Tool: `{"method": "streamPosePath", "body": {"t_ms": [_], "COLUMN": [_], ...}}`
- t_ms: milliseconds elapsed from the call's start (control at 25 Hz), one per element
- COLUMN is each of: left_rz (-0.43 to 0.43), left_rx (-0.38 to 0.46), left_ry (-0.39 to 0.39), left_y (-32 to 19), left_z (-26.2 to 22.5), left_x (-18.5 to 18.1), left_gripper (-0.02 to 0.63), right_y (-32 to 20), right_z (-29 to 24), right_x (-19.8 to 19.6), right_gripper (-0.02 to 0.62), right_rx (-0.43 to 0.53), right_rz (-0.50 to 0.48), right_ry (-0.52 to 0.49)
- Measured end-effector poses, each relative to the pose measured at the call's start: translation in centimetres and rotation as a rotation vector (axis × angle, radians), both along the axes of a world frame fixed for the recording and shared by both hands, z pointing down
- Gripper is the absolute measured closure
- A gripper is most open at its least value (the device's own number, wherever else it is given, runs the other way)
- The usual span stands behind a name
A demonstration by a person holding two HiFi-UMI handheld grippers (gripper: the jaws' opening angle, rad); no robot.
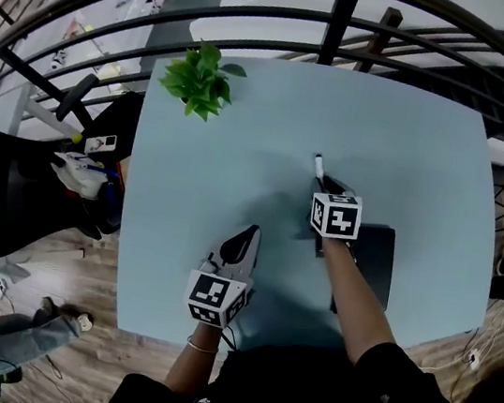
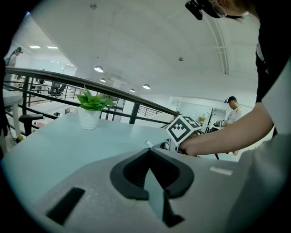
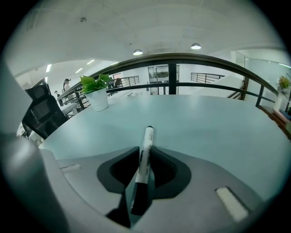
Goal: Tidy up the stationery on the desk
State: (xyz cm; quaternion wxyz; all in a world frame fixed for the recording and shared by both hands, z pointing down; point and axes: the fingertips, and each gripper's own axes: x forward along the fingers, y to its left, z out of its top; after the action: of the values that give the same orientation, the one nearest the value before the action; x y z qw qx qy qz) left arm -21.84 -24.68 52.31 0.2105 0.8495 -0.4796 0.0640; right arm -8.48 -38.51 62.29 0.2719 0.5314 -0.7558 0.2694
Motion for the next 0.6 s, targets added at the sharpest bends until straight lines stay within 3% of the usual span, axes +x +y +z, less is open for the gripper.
{"method": "streamPosePath", "body": {"t_ms": [280, 600], "left_rz": [-0.016, -0.009], "left_rx": [0.005, 0.032], "left_ry": [-0.011, -0.037], "left_y": [0.3, 0.8], "left_z": [-0.3, -1.2], "left_x": [-0.4, -0.1], "left_gripper": [0.612, 0.612], "right_y": [0.3, 1.0], "right_z": [-0.2, -3.1], "right_x": [0.1, 0.9], "right_gripper": [0.523, 0.523], "right_rx": [-0.003, 0.062], "right_rz": [0.002, 0.015], "right_ry": [-0.007, -0.041]}}
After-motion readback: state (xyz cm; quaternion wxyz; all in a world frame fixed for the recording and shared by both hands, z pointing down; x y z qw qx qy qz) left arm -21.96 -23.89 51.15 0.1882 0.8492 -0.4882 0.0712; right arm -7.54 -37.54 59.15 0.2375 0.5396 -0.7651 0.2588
